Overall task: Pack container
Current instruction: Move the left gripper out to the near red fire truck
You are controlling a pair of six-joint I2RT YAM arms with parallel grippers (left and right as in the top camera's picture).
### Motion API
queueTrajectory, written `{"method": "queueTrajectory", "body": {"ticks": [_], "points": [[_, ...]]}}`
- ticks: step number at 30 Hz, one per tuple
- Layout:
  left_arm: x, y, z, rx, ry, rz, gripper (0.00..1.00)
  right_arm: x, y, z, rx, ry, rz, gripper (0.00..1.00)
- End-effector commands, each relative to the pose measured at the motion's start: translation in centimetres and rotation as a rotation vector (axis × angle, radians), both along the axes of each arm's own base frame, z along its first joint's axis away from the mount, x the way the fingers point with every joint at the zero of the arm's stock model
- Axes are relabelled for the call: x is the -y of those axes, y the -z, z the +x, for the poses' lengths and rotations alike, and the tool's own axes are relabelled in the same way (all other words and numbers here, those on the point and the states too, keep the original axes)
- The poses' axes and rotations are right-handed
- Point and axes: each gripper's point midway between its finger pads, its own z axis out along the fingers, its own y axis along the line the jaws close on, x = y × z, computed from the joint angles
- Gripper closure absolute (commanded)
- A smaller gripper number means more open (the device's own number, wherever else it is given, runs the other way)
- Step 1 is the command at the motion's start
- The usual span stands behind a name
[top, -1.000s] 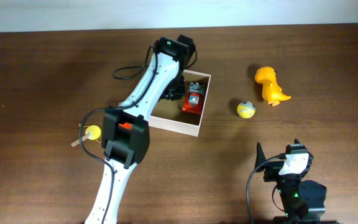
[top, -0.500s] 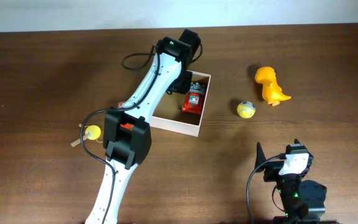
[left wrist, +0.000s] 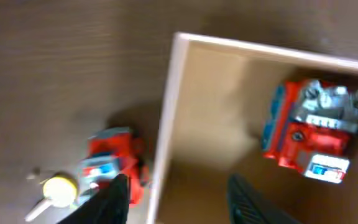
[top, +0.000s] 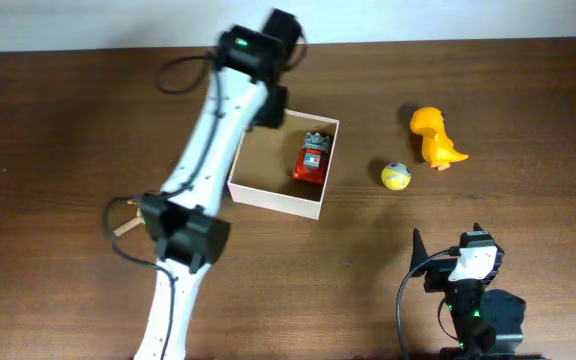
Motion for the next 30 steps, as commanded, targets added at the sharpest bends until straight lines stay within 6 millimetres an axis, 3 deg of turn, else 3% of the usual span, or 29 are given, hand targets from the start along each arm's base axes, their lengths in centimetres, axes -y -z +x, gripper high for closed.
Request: {"method": "queueTrajectory", "body": {"ticks": [1, 3, 6, 11, 20, 30], "points": [[-3.6, -3.8, 0.6, 0.071, -0.124, -0.096, 0.46, -0.3, 0.1, 0.0, 0.003, -0.018, -0.004, 0.01], [-5.0, -4.1, 0.8, 0.068, -0.175, -0.134, 0.39, -0.3, 0.1, 0.0, 0.003, -0.018, -0.004, 0.01], [-7.2, -3.8, 1.3, 0.061, -0.248, -0.14, 0.38, -0.3, 0.1, 0.0, 0.003, -0.018, -0.004, 0.01], [-10.4, -1.5, 0.9, -0.015, -0.342, -0.117, 0.38, -0.3, 0.1, 0.0, 0.003, -0.018, -0.004, 0.01], [-11.0, 4.5, -2.3, -0.235, -0.451, -0.058, 0.38, -0.3, 0.1, 0.0, 0.003, -0.018, -0.004, 0.01], [-9.9, 5.2, -3.0, -0.279, -0.447, -0.087, 0.38, -0.3, 0.1, 0.0, 0.003, -0.018, -0.004, 0.02]]}}
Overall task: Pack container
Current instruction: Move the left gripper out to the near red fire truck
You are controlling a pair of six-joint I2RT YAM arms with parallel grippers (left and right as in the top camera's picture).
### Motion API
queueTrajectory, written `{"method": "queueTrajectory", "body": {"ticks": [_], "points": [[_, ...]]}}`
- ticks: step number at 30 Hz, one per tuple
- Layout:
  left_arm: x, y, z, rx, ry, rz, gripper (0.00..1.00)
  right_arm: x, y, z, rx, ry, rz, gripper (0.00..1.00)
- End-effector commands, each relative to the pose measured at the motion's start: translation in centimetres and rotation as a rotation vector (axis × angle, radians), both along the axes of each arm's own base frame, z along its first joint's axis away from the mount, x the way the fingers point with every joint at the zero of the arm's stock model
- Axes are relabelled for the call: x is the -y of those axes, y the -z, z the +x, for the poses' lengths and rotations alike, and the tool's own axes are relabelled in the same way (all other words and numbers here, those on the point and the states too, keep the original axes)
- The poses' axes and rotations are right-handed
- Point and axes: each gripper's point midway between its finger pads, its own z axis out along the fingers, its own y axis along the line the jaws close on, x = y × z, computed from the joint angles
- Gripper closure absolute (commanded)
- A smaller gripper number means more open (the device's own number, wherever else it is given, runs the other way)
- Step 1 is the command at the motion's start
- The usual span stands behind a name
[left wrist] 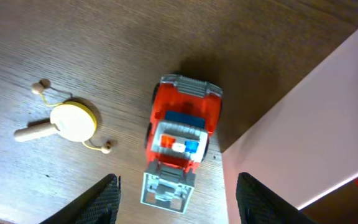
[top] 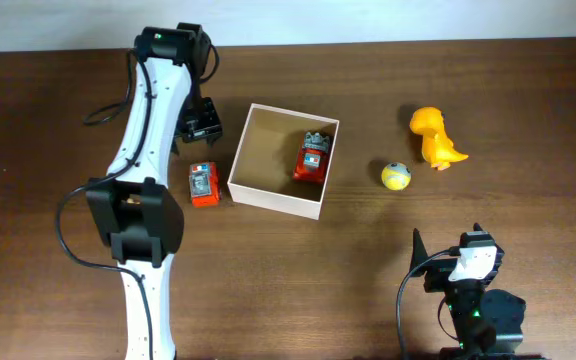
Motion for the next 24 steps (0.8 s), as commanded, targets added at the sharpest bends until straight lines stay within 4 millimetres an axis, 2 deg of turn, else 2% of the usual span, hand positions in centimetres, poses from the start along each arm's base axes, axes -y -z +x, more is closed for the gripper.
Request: {"method": "queueTrajectory", "body": {"ticks": [1, 5, 13, 18, 24], "points": [[0.8, -0.7, -0.2, 0.013, -0.019, -0.03, 0.38, -0.3, 0.1, 0.0, 0.003, -0.018, -0.004, 0.01], [1.1, -0.5, -0.5, -0.001, -0.021, -0.05, 0.38, -0.3, 0.1, 0.0, 0.003, -0.018, -0.004, 0.01], [0.6, 2.0, -2.6, -0.114, -0.034, -0.027, 0.38, -0.3, 0.1, 0.0, 0.003, -0.018, -0.004, 0.02], [0.5, 2.5, -3.1, -0.141, -0.033, -0.022, 0.38, -0.3, 0.1, 0.0, 0.003, -0.018, -0.004, 0.01], [-0.1, 3.0, -3.5, -0.169, 0.069, 0.001, 0.36, -0.3, 0.1, 0.0, 0.003, -0.018, -0.004, 0.01]]}}
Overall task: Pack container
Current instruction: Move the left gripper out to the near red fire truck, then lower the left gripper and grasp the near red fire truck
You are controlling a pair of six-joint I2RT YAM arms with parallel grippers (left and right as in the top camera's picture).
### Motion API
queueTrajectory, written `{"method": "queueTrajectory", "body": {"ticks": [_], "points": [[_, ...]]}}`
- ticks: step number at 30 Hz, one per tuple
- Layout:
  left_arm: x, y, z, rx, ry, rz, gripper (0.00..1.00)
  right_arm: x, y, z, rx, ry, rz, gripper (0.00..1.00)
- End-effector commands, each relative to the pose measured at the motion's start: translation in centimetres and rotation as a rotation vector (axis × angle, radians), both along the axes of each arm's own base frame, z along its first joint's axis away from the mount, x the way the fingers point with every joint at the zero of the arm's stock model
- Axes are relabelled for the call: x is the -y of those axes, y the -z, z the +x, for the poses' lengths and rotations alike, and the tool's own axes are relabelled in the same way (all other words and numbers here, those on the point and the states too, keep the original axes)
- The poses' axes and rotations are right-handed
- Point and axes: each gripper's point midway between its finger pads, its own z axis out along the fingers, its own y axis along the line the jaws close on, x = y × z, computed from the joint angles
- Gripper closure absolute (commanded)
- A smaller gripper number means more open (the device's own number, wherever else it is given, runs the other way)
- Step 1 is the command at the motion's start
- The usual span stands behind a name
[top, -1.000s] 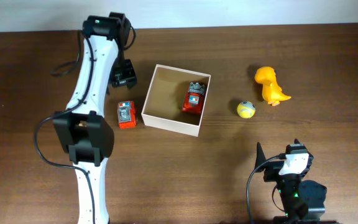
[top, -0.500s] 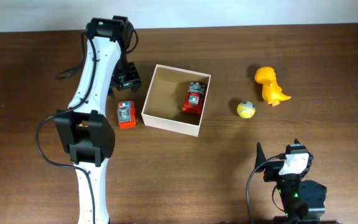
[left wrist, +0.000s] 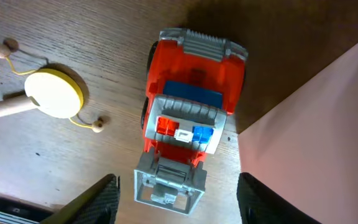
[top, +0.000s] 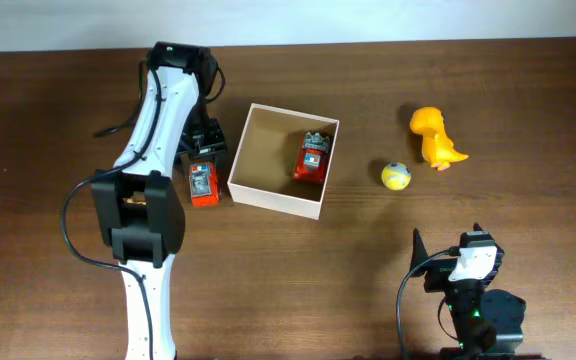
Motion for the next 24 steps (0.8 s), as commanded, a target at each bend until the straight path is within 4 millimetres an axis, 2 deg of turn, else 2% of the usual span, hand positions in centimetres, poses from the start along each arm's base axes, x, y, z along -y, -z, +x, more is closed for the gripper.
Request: {"method": "queueTrajectory", "body": {"ticks": [1, 7, 16, 24], "points": [[-0.8, -0.2, -0.5, -0.015, 0.09, 0.016, 0.34, -0.3, 0.1, 0.0, 0.003, -0.018, -0.003, 0.01], [-1.8, 0.4, -0.6, -0.032, 0.17, 0.056, 0.32, -0.3, 0.1, 0.0, 0.003, -0.018, -0.003, 0.01], [-1.2, 1.4, 0.5, 0.006, 0.242, 0.032, 0.28, -0.3, 0.1, 0.0, 0.003, -0.018, -0.003, 0.01], [-0.9, 3.5, -0.7, -0.04, 0.237, 0.009, 0.28, -0.3, 0.1, 0.0, 0.003, -0.018, -0.003, 0.01]]}}
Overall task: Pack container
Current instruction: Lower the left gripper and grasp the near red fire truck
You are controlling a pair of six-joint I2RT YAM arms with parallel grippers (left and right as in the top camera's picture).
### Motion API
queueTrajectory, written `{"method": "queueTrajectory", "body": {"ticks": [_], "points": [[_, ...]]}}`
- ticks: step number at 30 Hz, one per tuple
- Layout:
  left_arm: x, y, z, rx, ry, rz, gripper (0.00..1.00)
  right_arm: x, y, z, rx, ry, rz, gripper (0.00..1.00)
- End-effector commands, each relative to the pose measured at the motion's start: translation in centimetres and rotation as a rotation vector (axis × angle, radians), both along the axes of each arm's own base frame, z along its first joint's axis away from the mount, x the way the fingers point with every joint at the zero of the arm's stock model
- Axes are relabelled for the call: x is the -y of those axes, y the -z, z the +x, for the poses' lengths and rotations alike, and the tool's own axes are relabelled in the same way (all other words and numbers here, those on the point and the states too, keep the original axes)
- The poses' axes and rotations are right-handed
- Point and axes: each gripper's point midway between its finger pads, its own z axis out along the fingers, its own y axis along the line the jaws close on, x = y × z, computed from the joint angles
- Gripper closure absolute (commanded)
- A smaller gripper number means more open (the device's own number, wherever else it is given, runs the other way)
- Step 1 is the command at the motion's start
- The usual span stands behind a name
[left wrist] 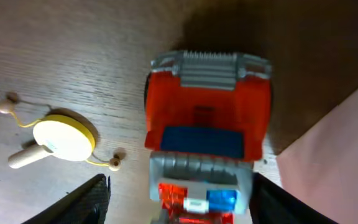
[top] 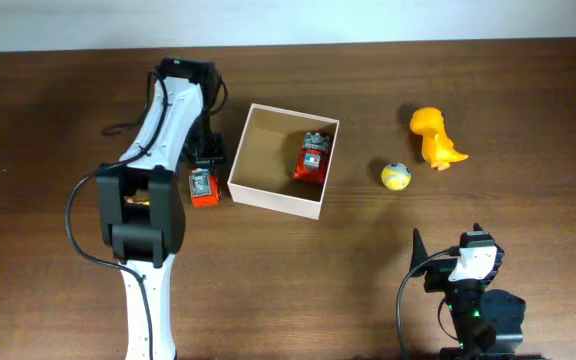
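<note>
A red toy fire truck (left wrist: 207,124) stands on the table just left of the white cardboard box (top: 273,202), also visible from above as the truck (top: 202,186). My left gripper (left wrist: 179,199) is open and low over it, one black finger (left wrist: 92,196) on each side of the cab, not closed on it. A second red truck (top: 311,158) lies inside the box by its right wall. The box wall (left wrist: 340,155) fills the right of the left wrist view. My right gripper (top: 448,245) rests at the front right; its jaws are unclear from above.
A small wooden rattle drum (left wrist: 64,138) with a yellow face lies left of the truck. A yellow ball (top: 396,176) and an orange dinosaur (top: 435,137) sit right of the box. The left arm (top: 168,110) stretches along the box's left side.
My left gripper has come lower over the truck outside the box, which now fills more of the wrist view, with the open fingers flanking its cab. The right arm has not moved.
My left gripper was first above the box's left wall, with one truck inside the box. Then it was out over the table left of the box, above the second truck. It stood lower at each later moment and now straddles that truck, still open.
</note>
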Motion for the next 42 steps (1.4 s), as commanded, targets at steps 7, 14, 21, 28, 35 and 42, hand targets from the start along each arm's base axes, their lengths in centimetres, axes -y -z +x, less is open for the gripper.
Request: {"method": "queueTrajectory", "body": {"ticks": [7, 14, 21, 28, 35, 42], "points": [[1.5, 0.6, -0.1, 0.012, 0.022, -0.056, 0.28, -0.3, 0.1, 0.0, 0.003, -0.018, -0.004, 0.01], [2.0, 0.8, 0.7, 0.044, 0.022, -0.076, 0.31, -0.3, 0.1, 0.0, 0.003, -0.018, -0.004, 0.01], [2.1, 0.8, 0.7, 0.045, 0.022, -0.076, 0.45, -0.3, 0.1, 0.0, 0.003, -0.018, -0.004, 0.01], [2.0, 0.8, 0.7, 0.045, 0.019, -0.074, 0.5, -0.3, 0.1, 0.0, 0.003, -0.018, -0.004, 0.01], [1.9, 0.7, 1.2, 0.069, 0.0, -0.076, 0.5, -0.3, 0.1, 0.0, 0.003, -0.018, -0.004, 0.01], [2.1, -0.5, 2.1, 0.101, 0.001, -0.081, 0.52, -0.3, 0.1, 0.0, 0.003, -0.018, -0.004, 0.01]]}}
